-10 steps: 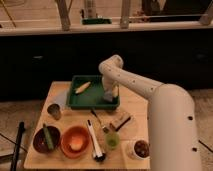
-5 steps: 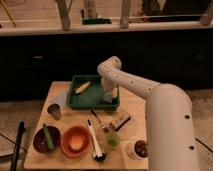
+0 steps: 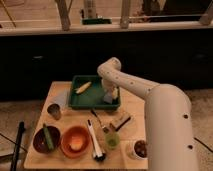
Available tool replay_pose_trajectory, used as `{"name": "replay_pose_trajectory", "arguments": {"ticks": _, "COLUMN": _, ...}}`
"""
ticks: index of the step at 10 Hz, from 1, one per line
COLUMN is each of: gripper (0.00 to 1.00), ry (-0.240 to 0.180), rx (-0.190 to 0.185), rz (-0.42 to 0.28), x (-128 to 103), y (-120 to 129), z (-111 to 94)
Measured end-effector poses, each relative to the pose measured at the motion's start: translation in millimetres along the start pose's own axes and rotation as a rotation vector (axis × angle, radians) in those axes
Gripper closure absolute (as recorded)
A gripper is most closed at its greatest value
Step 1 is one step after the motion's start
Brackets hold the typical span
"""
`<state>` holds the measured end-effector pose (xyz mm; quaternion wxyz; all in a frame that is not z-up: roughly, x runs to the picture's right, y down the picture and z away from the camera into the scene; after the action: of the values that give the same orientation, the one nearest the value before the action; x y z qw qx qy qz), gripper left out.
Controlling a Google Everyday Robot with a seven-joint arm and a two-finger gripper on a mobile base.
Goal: Wipe tray with sponge
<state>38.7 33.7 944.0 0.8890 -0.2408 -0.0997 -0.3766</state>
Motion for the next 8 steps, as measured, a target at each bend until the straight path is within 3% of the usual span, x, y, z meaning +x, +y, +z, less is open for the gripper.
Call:
{"name": "replay_pose_trajectory", "arguments": {"ticks": 5, "gripper": 1.00, "ry": -0.022, "rx": 0.012, "rz": -0.057, "x": -12.7, "y": -10.3, "z": 0.3}}
{"name": "replay_pose_trajectory", "arguments": {"ticks": 8, "gripper": 1.00, "ry": -0.061, "rx": 0.029, "rz": -0.098, "x": -21.6, "y": -24.1, "z": 2.6}}
